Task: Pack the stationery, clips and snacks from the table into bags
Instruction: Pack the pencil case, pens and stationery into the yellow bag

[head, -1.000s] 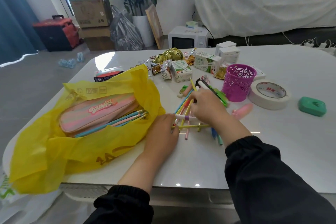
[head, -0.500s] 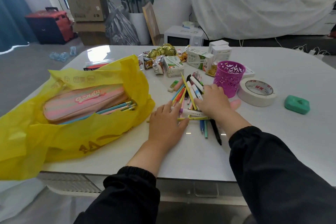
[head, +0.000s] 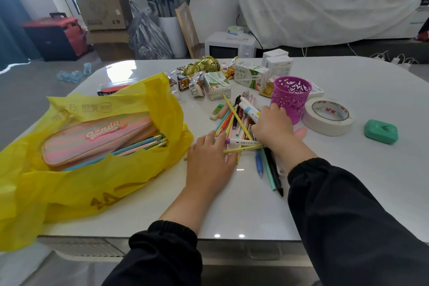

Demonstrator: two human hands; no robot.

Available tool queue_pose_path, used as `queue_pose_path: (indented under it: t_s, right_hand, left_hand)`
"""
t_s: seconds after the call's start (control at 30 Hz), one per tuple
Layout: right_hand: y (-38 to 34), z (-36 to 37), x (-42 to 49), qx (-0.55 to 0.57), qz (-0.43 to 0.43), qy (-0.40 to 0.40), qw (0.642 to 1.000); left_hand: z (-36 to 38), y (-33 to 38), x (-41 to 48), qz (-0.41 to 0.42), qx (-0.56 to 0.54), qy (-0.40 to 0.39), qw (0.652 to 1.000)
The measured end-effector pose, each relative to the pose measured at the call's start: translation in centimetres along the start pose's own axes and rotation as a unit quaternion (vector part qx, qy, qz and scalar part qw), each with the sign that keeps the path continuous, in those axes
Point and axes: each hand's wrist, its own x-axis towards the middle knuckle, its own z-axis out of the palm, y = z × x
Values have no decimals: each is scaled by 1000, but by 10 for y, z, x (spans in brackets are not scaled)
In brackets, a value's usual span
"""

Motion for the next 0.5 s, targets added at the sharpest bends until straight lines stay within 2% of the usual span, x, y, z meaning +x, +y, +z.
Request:
queue_pose_path:
  t_s: [0.33,0.5]
  right_hand:
    - [1,-4,0,46,34,24,998]
    - [1,-10,-4,82,19,62,995]
  left_hand:
    - [0,-1,1,-19,-2,-16,1000]
    - [-8,3,-1,21,-33,3,999]
